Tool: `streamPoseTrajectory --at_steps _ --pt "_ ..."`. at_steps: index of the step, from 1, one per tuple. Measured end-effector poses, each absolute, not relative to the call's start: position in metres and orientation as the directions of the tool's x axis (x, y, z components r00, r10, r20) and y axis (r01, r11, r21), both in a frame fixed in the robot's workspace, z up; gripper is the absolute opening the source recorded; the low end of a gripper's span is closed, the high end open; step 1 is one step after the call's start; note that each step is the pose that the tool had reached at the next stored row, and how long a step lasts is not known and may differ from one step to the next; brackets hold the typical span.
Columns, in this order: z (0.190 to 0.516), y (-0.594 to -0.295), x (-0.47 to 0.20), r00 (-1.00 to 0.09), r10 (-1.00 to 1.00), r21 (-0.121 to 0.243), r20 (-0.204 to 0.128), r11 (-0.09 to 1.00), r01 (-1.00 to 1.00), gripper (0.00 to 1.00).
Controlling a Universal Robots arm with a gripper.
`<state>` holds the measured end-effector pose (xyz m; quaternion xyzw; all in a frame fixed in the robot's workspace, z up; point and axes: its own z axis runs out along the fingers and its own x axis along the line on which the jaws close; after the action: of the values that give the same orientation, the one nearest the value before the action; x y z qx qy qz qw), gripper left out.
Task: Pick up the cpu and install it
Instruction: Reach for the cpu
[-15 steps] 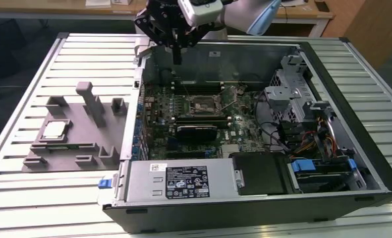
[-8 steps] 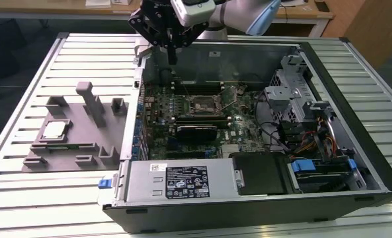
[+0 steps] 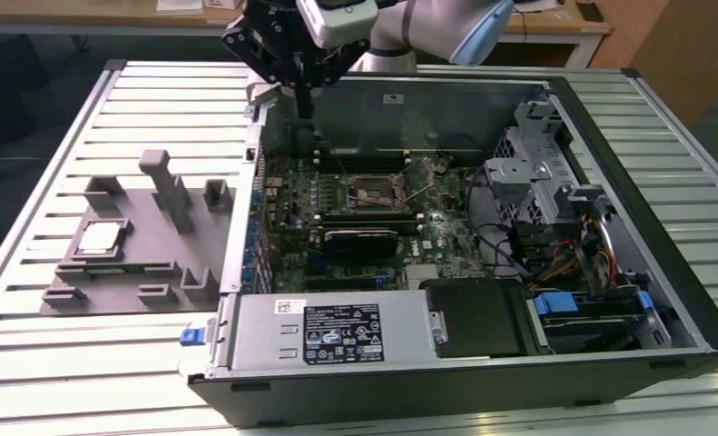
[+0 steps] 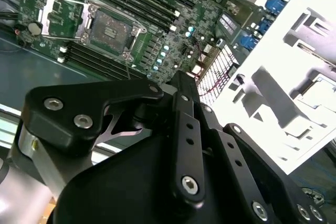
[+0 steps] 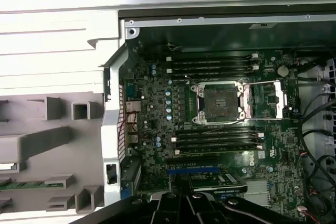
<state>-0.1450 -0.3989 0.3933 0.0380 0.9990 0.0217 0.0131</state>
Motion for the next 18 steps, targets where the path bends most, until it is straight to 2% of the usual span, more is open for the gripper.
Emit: streamPoseTrajectory --at_steps 18 --pt "0.393 -0.399 -0.175 -0.997 0.078 0.044 -0.025 0.996 0.077 0.11"
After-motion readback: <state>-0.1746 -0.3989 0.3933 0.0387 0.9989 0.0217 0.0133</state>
